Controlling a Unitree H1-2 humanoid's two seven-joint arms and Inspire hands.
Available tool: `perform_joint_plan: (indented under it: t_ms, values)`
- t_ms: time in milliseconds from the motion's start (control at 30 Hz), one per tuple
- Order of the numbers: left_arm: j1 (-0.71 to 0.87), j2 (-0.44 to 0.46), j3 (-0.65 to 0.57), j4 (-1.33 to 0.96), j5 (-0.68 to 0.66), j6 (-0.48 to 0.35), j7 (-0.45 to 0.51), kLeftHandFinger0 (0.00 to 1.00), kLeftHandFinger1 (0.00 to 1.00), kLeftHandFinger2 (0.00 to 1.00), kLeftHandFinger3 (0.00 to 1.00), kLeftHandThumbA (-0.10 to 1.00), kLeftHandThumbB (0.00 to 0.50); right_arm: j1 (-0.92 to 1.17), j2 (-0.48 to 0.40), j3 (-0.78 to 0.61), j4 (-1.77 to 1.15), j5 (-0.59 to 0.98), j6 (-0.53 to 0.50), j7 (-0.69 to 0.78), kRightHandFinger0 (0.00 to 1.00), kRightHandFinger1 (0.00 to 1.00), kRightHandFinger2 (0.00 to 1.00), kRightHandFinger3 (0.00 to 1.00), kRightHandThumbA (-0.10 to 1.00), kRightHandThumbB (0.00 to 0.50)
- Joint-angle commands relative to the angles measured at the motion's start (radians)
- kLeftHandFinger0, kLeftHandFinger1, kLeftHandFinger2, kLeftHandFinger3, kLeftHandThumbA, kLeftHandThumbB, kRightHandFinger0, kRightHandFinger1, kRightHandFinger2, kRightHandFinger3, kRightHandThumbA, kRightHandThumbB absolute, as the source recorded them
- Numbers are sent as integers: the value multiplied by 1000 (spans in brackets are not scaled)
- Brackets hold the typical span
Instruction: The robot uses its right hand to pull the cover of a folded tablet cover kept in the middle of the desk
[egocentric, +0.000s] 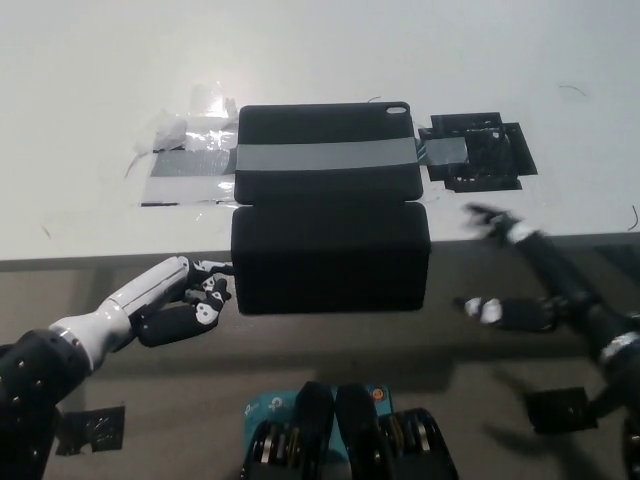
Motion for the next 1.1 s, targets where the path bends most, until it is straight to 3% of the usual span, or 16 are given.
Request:
perform_joint_plan:
  t_ms: [0,100,133,233,333,500,600,733,1067]
  values:
    - [0,24,7,-19,6,12,3,718,783,896,1000,1000,276,3,-35,-107,64,145,-114,-97,1000,1000,1000,1000,963,199]
    - [17,23,2,-26,8,12,7,722,788,899,1000,1000,245,11,-38,-135,69,169,-110,-101,1000,1000,1000,1000,960,202]
    - [17,23,0,-27,10,12,9,722,786,898,1000,1000,249,9,-32,-145,75,188,-106,-102,1000,1000,1000,1000,916,154]
    - [28,26,1,-33,9,12,11,723,784,899,1000,1000,242,13,-19,-154,92,225,-109,-108,1000,1000,1000,1000,882,101]
    - [37,19,8,-32,0,12,9,730,788,902,1000,1000,219,26,-25,-129,103,221,-121,-113,1000,1000,1000,1000,872,147]
    - [52,13,15,-37,3,12,6,740,799,909,1000,1000,227,34,-38,-82,105,205,-129,-123,1000,1000,1000,1000,881,205]
    - [61,19,9,-38,-3,12,15,749,795,907,1000,1000,212,38,-46,-66,101,201,-129,-133,1000,1000,1000,1000,898,216]
    - [83,17,17,-49,-4,12,16,743,797,910,1000,1000,238,41,-50,-50,104,208,-124,-135,1000,1000,1000,1000,901,218]
    - [79,18,12,-44,0,12,14,747,786,897,1000,1000,207,49,-51,-37,92,213,-111,-158,1000,1000,1000,1000,866,208]
